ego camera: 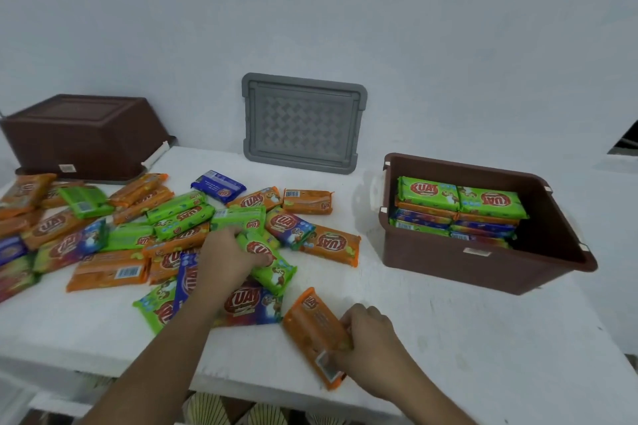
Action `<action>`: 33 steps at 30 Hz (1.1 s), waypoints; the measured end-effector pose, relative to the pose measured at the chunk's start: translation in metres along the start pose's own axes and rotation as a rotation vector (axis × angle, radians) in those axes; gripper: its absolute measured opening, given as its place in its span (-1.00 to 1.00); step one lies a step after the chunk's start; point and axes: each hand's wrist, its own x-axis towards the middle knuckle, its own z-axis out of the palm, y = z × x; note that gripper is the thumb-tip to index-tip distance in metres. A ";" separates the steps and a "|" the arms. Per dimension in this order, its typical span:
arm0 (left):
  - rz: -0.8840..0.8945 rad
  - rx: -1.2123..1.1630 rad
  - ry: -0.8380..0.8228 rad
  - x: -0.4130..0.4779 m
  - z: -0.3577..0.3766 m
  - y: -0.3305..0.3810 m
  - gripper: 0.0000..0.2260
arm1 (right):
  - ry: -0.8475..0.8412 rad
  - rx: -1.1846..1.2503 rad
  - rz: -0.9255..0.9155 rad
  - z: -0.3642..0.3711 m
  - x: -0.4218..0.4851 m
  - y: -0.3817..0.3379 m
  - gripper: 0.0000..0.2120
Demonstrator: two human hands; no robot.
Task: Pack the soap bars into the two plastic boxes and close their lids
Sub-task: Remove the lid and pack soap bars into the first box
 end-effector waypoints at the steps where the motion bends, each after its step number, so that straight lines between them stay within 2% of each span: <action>1: -0.030 -0.043 -0.026 0.000 -0.002 0.002 -0.24 | -0.006 0.019 0.007 -0.001 -0.001 -0.001 -0.65; 4: -0.114 -0.191 -0.140 0.002 -0.007 0.006 -0.28 | -0.006 0.208 0.009 -0.008 -0.002 0.002 -0.73; 7: -0.153 -0.255 -0.246 0.003 -0.012 0.009 -0.46 | 0.070 0.346 -0.061 -0.021 -0.004 0.008 -0.74; 13: -0.036 -0.325 -0.349 -0.006 -0.014 0.022 -0.76 | 0.152 0.534 -0.131 -0.058 -0.009 0.022 -0.67; 20: 0.158 -0.519 -0.355 -0.027 -0.036 0.068 -0.58 | 0.233 0.657 -0.264 -0.124 -0.024 0.041 -0.71; 25: 0.301 -0.587 -0.387 -0.031 -0.038 0.110 -0.70 | 0.334 0.904 -0.241 -0.183 -0.028 0.063 -0.97; 29: 0.349 -0.599 -0.439 -0.023 -0.015 0.154 -0.80 | 0.493 0.881 -0.160 -0.223 -0.018 0.087 -0.94; 33: 0.400 -0.506 -0.487 -0.013 0.032 0.194 -0.82 | 0.650 0.644 -0.010 -0.248 0.005 0.119 -0.87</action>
